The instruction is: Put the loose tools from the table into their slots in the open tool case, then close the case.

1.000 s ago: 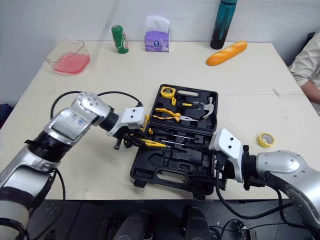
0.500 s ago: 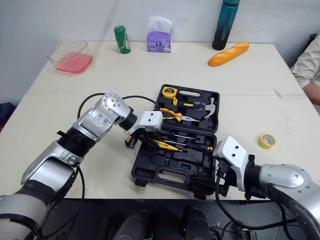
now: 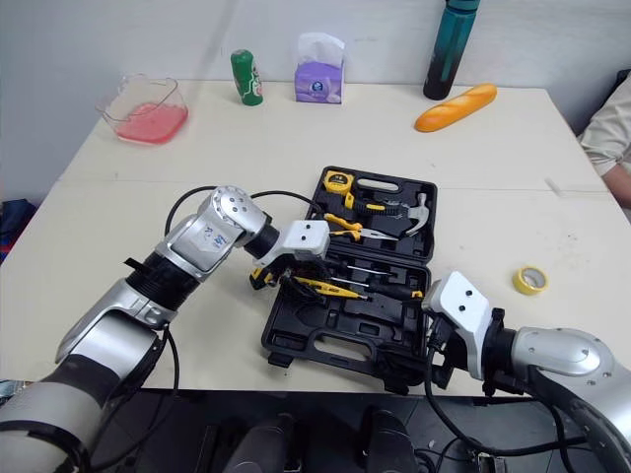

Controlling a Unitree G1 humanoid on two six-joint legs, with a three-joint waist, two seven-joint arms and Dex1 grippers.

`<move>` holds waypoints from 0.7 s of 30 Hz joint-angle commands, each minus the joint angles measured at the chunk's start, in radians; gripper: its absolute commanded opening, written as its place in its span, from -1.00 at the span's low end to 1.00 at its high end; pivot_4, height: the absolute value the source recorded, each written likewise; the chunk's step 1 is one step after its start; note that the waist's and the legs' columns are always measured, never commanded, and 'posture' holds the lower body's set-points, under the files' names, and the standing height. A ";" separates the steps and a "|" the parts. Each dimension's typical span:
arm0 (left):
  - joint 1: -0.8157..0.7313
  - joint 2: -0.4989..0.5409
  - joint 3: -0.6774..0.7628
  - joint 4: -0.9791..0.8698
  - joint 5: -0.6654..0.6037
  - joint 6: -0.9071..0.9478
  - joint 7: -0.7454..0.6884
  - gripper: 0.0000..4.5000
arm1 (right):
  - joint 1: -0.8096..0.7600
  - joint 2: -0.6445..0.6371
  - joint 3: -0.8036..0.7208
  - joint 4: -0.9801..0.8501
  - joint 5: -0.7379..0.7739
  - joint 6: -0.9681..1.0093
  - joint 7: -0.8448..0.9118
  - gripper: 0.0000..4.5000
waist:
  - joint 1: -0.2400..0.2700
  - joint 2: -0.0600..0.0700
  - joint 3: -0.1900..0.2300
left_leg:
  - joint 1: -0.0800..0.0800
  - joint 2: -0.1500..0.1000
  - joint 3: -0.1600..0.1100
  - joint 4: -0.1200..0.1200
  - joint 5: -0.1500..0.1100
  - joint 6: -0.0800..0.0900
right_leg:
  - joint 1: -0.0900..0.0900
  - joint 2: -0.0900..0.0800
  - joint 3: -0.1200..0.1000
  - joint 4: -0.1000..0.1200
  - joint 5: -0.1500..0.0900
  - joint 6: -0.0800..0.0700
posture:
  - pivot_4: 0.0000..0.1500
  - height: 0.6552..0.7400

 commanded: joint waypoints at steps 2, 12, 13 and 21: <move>0.008 -0.006 0.118 0.005 -0.070 -0.079 -0.004 0.67 | -0.005 -0.002 -0.033 -0.034 0.003 -0.020 0.001 1.00 | 0.000 0.000 0.000 | 0.000 0.000 0.000 0.000 0.000 0.000 | 0.000 0.000 0.000 0.000 0.000 0.000 | 1.00 0.83; 0.144 -0.070 0.285 0.153 -0.209 -0.298 -0.079 -0.48 | -0.013 0.004 -0.013 -0.012 -0.008 -0.044 0.010 1.00 | 0.000 0.000 0.000 | 0.000 0.000 0.000 0.001 0.000 0.000 | 0.000 0.000 0.000 0.001 0.000 0.000 | 1.00 0.83; 0.154 -0.073 0.282 0.160 -0.200 -0.316 -0.078 -0.69 | -0.014 0.004 -0.012 -0.009 -0.008 -0.046 0.010 1.00 | -0.001 0.000 0.000 | 0.000 0.000 0.000 0.001 0.000 0.000 | 0.000 0.000 0.000 0.001 0.000 0.000 | 1.00 0.83; 0.167 -0.059 0.146 0.270 0.046 -0.396 0.057 -0.98 | -0.024 0.007 -0.003 0.002 -0.010 -0.052 0.015 1.00 | 0.003 -0.001 0.000 | 0.001 -0.001 0.000 0.001 0.000 0.000 | 0.001 0.000 0.000 0.001 0.000 0.000 | 1.00 0.83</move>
